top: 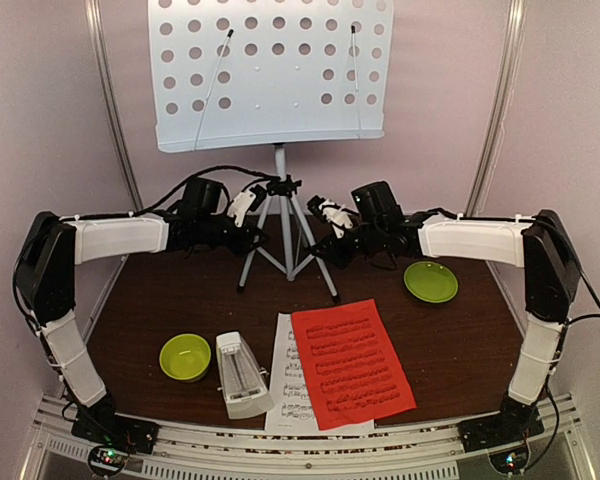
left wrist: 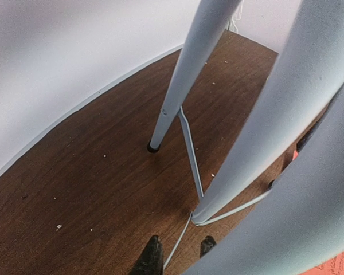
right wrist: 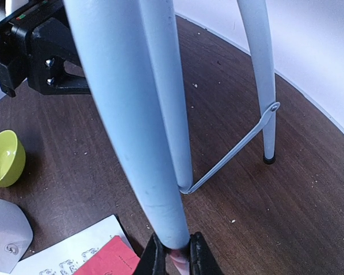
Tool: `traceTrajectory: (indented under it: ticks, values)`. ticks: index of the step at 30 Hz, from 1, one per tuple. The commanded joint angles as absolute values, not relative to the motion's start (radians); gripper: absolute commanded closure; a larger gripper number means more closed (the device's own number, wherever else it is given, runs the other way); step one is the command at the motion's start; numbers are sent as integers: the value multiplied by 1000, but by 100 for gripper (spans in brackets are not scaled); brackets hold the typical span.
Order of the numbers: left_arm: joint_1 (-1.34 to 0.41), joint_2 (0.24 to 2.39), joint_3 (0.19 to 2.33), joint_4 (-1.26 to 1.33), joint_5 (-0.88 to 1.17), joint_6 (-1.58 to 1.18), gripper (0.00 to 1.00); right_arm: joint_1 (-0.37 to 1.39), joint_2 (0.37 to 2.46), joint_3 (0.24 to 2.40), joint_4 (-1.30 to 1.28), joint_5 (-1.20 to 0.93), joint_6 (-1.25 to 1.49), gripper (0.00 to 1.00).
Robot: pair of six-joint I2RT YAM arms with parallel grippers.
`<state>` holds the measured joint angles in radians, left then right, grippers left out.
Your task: Set up the instrument practice props
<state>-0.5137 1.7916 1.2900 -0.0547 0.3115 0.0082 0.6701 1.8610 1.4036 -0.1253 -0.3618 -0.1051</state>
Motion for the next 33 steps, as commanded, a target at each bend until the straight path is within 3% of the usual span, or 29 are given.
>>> traceTrajectory:
  ticks: [1, 6, 10, 19, 27, 33]
  values:
    - [-454, 1803, 1336, -81, 184, -7, 99, 572, 1831, 1402, -240, -265, -90, 100]
    - [-484, 1822, 1339, -59, 188, -61, 96, 587, 1857, 1427, -241, -271, -89, 100]
    - [-501, 1824, 1348, -73, 170, -88, 92, 587, 1858, 1427, -243, -271, -92, 94]
    - [-513, 1829, 1382, -124, 192, -97, 72, 585, 1845, 1410, -225, -292, -109, 62]
    - [-504, 1779, 1305, -74, 199, -84, 41, 586, 1795, 1323, -167, -346, -129, 38]
    - [-465, 1707, 1187, 18, 277, -3, 35, 594, 1766, 1248, -99, -398, -123, 18]
